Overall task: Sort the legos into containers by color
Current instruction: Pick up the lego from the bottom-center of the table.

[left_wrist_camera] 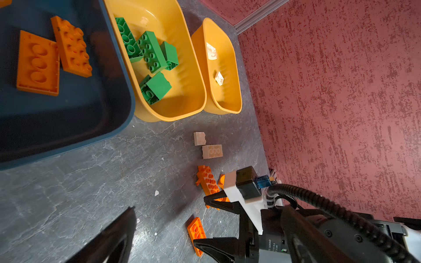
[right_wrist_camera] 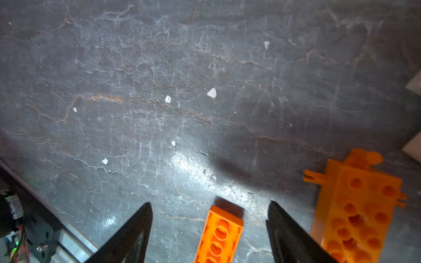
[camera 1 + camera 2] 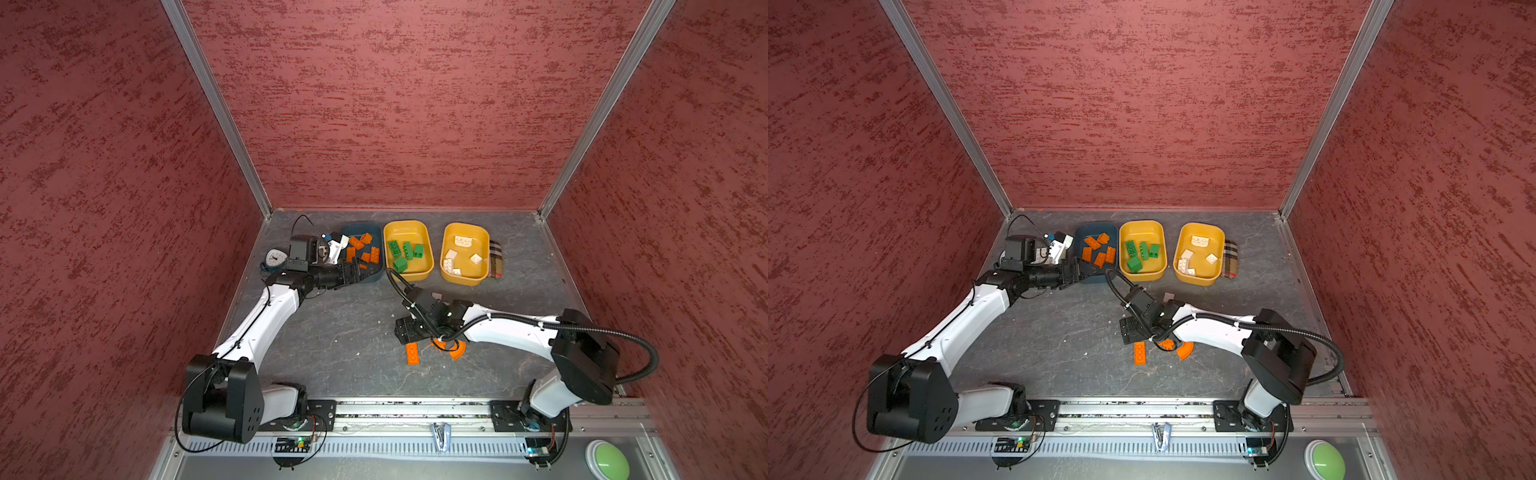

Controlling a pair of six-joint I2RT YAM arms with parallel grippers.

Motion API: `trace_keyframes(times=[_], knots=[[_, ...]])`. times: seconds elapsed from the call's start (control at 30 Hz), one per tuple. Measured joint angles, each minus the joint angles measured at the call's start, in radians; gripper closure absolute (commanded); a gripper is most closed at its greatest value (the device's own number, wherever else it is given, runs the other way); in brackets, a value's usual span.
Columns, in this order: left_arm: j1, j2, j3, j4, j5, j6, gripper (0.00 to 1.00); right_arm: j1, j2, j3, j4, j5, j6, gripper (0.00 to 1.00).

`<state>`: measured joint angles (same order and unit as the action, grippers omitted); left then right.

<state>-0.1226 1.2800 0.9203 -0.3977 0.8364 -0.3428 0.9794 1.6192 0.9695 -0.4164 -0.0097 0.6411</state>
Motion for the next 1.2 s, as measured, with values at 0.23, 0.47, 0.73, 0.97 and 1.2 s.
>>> trace_keyframes(times=[0.23,0.47,0.73,0.97,1.2], knots=[[0.016,-0.009,-0.029,-0.014,0.004,0.003,0.01,0.076,0.069,0.0,-0.049,0.056,0.09,0.34],[0.024,-0.009,-0.029,-0.017,0.012,0.016,0.01,0.126,0.103,0.014,-0.08,0.097,0.146,0.5],[0.027,-0.009,-0.03,-0.03,0.022,0.019,0.01,0.157,0.123,0.057,-0.184,0.16,0.167,0.74],[0.028,-0.009,-0.029,-0.031,0.023,0.019,0.01,0.124,0.106,0.122,-0.27,0.215,0.111,0.76],[0.029,-0.01,-0.029,-0.034,0.023,0.019,0.01,-0.119,0.024,0.213,-0.245,0.216,-0.053,0.78]])
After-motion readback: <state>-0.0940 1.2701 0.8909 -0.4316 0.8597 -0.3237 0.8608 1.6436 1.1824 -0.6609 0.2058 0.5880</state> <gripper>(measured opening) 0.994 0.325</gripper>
